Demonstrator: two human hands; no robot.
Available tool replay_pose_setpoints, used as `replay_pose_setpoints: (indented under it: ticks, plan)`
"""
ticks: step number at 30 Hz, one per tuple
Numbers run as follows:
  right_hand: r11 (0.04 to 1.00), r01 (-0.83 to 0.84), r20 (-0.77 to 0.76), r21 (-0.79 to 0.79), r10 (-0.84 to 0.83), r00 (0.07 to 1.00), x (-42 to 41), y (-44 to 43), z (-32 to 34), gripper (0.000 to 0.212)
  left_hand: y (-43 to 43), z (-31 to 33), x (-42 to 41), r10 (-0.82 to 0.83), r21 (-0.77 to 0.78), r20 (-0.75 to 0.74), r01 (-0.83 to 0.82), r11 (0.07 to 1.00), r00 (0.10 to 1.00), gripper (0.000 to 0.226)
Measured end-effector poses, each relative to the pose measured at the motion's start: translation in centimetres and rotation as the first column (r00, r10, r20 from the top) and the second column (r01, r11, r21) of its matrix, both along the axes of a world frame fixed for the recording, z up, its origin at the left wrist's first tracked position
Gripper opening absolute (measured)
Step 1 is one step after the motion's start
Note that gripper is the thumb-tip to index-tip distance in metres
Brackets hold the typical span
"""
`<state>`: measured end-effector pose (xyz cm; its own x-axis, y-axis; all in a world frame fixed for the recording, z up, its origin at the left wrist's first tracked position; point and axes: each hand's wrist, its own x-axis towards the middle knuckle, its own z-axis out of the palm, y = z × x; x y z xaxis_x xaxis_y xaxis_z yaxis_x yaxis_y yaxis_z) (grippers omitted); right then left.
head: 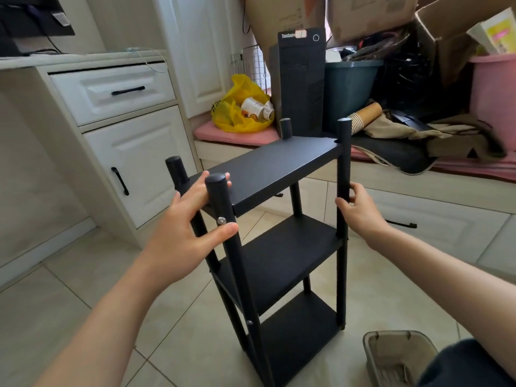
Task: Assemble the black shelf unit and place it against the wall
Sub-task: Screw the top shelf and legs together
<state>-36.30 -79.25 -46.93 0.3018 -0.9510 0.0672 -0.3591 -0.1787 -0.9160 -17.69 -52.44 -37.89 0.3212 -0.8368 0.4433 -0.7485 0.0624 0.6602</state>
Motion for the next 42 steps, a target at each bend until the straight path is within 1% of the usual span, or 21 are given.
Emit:
replay_pose_setpoints:
  ticks: [3, 6, 9, 13, 16, 18, 21, 26, 31, 42]
  plan:
    - [1.0, -0.005, -0.009, 0.019, 0.005, 1.0, -0.2, 0.3, 0.3, 0.038, 0.4, -0.9, 1.0, 0.076, -0.058, 0.051, -0.073, 0.996, 0.996, 0.06]
    - [0.999, -0.043, -0.026, 0.023, 0.044, 0.999, -0.3, 0.9, 0.5, 0.036, 0.3, -2.0, 2.1, 0.223, -0.134, -0.006, -0.222, 0.966, 0.975, 0.053]
    - [0.996, -0.074, -0.02, 0.048, 0.075, 0.997, -0.3, 1.5, 0.5, 0.032, -0.1, -2.7, 3.0, 0.339, -0.115, -0.062, -0.344, 0.932, 0.939, 0.049]
    - [0.991, -0.121, -0.037, 0.058, 0.123, 0.992, -0.2, 1.8, 0.4, 0.03, -0.7, -3.2, 3.6, 0.412, -0.122, -0.112, -0.424, 0.898, 0.904, 0.049]
    - [0.981, -0.182, -0.083, 0.062, 0.187, 0.979, -0.5, 1.9, 0.7, 0.03, -1.2, -3.5, 4.1, 0.454, -0.108, -0.178, -0.475, 0.873, 0.873, 0.049]
    - [0.972, -0.228, -0.113, 0.059, 0.234, 0.966, -0.8, 2.1, 0.9, 0.033, -1.5, -3.6, 4.4, 0.468, -0.104, -0.219, -0.498, 0.861, 0.856, 0.049]
    - [0.957, -0.286, -0.106, 0.048, 0.289, 0.951, -1.1, 2.9, 1.2, 0.04, -1.8, -3.8, 4.7, 0.469, -0.1, -0.292, -0.515, 0.852, 0.833, 0.051]
    - [0.929, -0.369, -0.114, -0.005, 0.366, 0.924, -1.8, 4.8, 2.1, 0.041, -1.6, -3.7, 5.8, 0.464, -0.099, -0.352, -0.525, 0.845, 0.813, 0.055]
    - [0.877, -0.481, -0.092, 0.017, 0.48, 0.872, -3.5, 6.9, 2.2, 0.057, -2.4, -3.7, 6.7, 0.463, -0.094, -0.398, -0.538, 0.838, 0.792, 0.057]
    - [0.898, -0.44, -0.02, -0.003, 0.44, 0.898, -8.1, 6.8, 2.3, 0.062, -7.9, -3.7, 3.8, 0.402, -0.137, -0.395, -0.485, 0.864, 0.826, 0.056]
